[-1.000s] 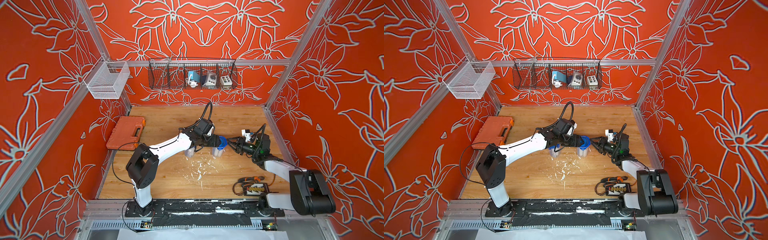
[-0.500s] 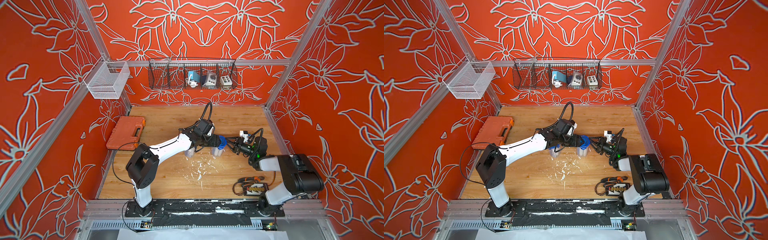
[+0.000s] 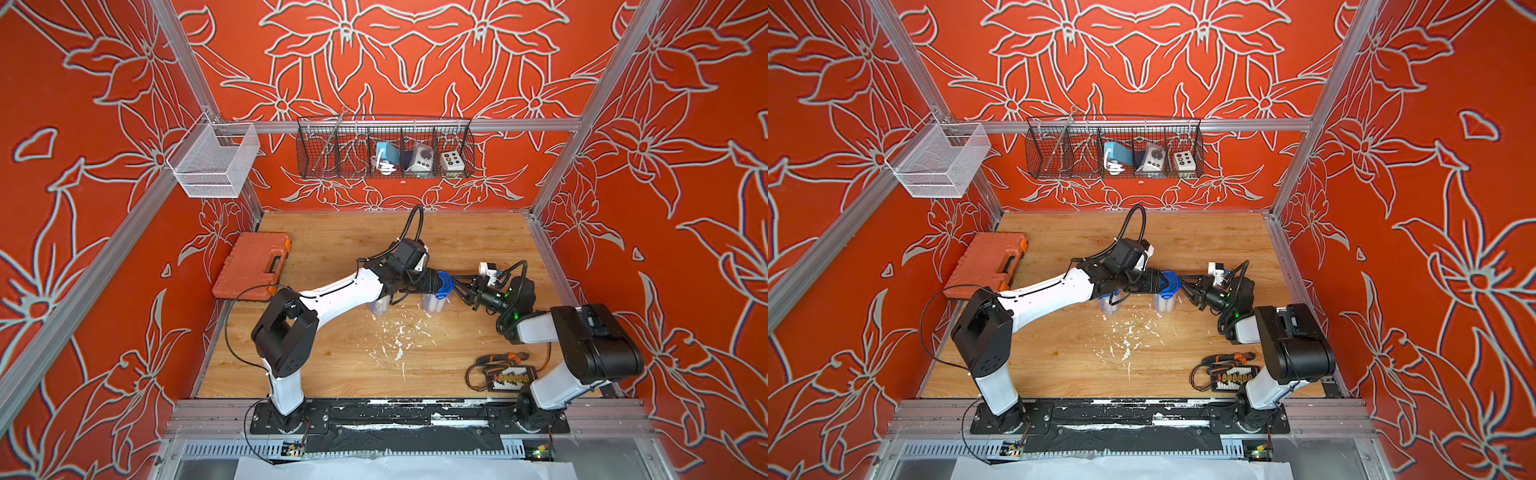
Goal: Take out toiletry kits
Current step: Unfasten the latch on the container, then adjust the container at the center of the board.
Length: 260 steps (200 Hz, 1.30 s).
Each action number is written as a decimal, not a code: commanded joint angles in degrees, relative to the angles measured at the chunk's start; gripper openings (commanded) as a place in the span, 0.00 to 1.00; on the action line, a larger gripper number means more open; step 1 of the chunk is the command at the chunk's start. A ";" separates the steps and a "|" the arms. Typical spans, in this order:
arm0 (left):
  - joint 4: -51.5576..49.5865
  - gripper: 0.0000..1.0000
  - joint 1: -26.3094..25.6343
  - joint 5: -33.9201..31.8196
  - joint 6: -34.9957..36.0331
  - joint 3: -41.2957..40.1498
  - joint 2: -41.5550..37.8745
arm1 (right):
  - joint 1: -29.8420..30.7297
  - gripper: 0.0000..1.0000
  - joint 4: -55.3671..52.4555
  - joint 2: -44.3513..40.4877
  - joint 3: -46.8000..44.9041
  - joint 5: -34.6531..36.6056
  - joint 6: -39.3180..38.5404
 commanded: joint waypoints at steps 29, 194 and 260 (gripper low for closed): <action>-7.60 0.56 -0.86 -4.46 0.42 -3.40 3.07 | 0.21 0.27 -5.51 -4.01 -0.34 -0.02 -1.62; -9.99 0.70 -1.88 -3.68 0.98 5.32 2.73 | -1.73 0.46 -97.98 -32.92 20.36 23.16 -52.69; -14.59 0.74 -1.58 -6.20 5.43 13.05 3.73 | 11.14 0.51 -106.58 -30.83 26.77 37.54 -56.95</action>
